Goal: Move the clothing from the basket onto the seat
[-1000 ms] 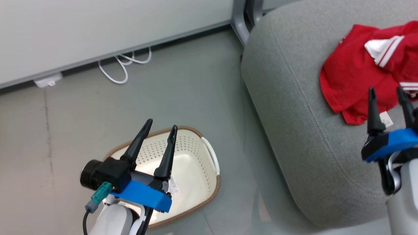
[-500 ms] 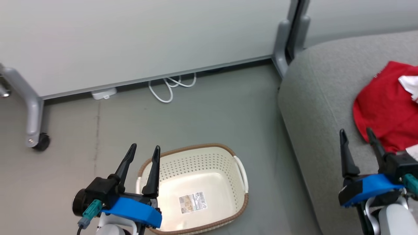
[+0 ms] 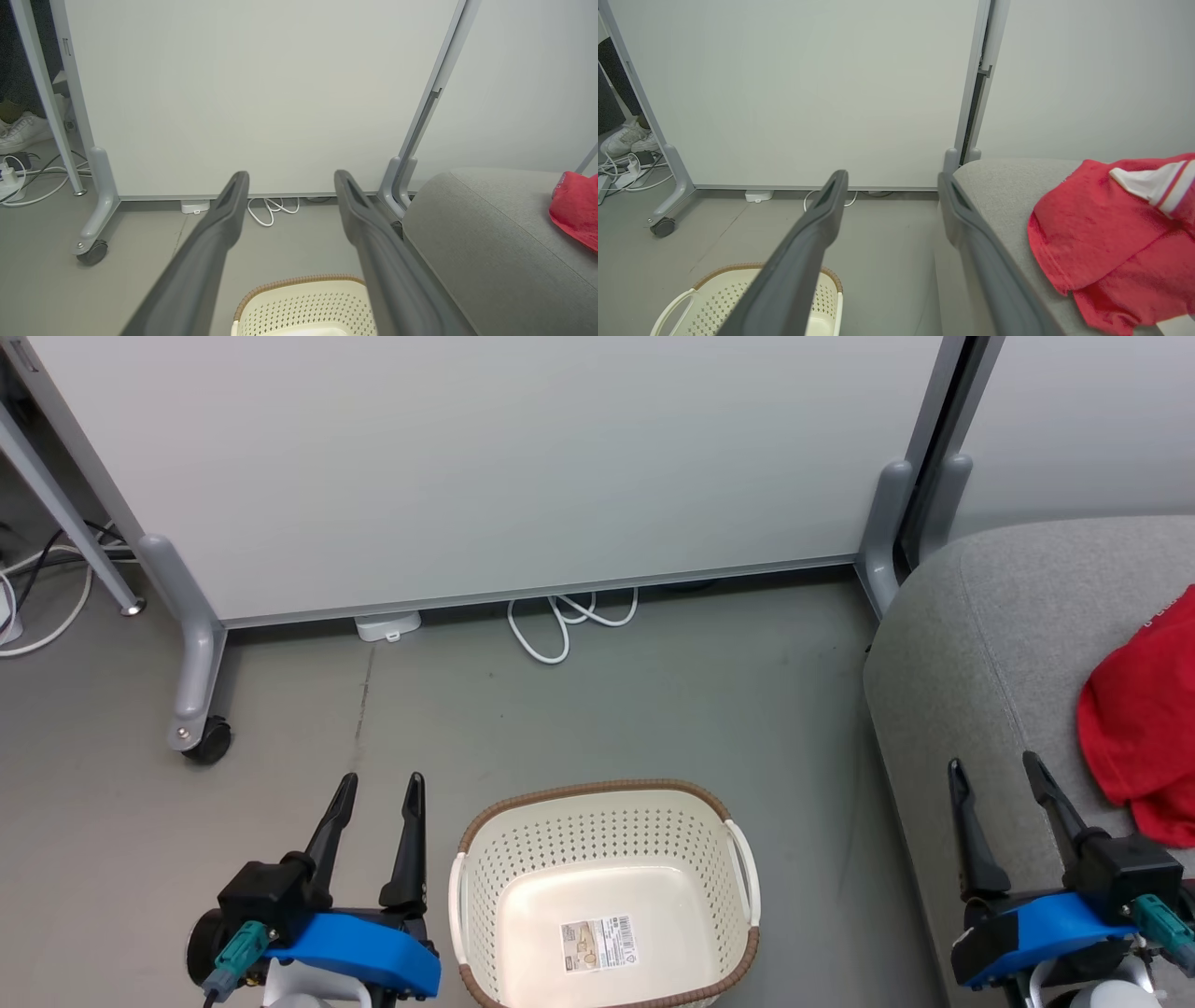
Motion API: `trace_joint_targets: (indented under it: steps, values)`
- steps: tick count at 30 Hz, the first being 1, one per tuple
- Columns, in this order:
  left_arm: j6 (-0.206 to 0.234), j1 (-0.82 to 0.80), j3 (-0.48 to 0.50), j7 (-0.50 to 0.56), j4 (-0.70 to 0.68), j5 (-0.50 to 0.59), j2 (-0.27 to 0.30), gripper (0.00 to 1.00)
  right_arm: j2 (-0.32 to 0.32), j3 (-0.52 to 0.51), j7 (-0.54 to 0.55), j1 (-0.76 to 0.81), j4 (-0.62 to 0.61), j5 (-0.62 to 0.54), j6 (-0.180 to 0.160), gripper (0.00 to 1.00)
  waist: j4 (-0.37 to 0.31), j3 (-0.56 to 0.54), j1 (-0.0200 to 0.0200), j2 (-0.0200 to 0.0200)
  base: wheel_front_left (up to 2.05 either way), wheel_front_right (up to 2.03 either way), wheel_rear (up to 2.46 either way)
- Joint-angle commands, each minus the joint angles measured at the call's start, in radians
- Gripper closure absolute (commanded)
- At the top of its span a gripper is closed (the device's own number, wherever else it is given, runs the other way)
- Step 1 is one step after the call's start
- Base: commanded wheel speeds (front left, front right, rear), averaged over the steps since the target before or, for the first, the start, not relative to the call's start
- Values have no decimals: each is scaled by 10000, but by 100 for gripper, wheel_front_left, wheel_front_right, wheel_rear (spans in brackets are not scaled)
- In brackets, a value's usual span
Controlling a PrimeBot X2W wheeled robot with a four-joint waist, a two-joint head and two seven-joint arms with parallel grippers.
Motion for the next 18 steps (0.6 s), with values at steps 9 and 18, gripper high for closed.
trace_joint_targets:
  steps: [9, 18]
  values:
    - [-16, -125, 373, -26, 494, 73, 48, 0, 81, 363, 129, 303, -169, 0, 1, 0, 58, -168, 2, -1, 0, 0, 0]
    - [-16, -226, 416, -28, 680, 104, 93, 0, 94, 474, 99, 329, -104, 26, 1, 0, 46, -155, 2, -1, 0, 0, 0]
